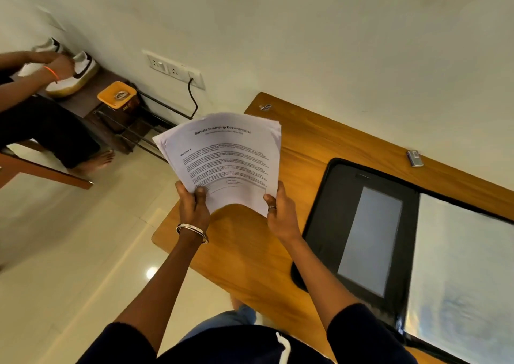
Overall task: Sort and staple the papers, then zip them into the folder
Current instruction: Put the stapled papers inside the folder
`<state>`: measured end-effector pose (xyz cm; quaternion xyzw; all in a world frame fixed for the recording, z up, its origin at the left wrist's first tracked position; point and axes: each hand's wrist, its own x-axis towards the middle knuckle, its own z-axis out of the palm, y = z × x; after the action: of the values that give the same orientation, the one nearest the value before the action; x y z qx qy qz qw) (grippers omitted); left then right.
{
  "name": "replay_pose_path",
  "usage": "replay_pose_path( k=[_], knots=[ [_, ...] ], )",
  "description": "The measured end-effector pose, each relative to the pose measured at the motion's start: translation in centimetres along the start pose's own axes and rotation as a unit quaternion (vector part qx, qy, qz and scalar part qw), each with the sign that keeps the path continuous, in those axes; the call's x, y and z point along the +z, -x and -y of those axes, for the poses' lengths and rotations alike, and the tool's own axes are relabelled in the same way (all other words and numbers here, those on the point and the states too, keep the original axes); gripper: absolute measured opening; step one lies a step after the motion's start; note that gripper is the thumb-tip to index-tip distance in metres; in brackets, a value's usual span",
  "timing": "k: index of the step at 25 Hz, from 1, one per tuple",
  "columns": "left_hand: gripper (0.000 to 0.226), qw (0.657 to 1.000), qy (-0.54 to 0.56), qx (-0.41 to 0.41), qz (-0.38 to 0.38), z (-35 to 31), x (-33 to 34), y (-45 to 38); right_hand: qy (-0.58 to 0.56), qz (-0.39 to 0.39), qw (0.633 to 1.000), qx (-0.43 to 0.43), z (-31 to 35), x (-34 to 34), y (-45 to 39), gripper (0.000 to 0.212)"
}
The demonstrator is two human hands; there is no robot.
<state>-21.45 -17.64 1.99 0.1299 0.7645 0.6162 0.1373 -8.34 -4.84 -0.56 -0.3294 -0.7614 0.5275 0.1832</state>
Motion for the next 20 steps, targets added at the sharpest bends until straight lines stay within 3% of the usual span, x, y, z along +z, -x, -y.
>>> replay_pose_path(
  k=[3,7,10,12,14,16,20],
  knots=[
    [0.017,0.999,-0.027,-0.017,0.007,0.7,0.2,0.8,0.016,0.013,0.999,0.038,-0.5,0.1,0.8,0.059],
    [0.02,0.997,-0.068,-0.005,0.039,-0.4,-0.1,-0.8,-0.054,-0.047,0.997,0.033,1.1,-1.8,1.0,0.047],
    [0.035,0.973,0.004,0.006,0.23,-0.8,0.3,-3.0,-0.101,-0.088,0.986,0.095,0.6,-5.5,1.8,0.031],
    [0.039,0.93,0.095,-0.152,0.321,-1.0,1.8,-2.8,-0.111,-0.092,0.973,0.18,-0.7,-8.1,3.0,0.027],
    [0.046,0.86,0.156,-0.306,0.378,-1.2,3.6,-1.8,-0.114,-0.081,0.957,0.252,-1.8,-9.4,4.7,0.025],
    [0.041,0.816,0.179,-0.363,0.414,-0.8,5.4,-0.7,-0.091,-0.085,0.945,0.302,-2.3,-9.4,6.2,0.023],
    [0.033,0.851,0.017,-0.35,0.391,0.9,7.7,-0.7,-0.051,-0.074,0.917,0.388,-3.9,-8.7,6.7,0.026]
  ],
)
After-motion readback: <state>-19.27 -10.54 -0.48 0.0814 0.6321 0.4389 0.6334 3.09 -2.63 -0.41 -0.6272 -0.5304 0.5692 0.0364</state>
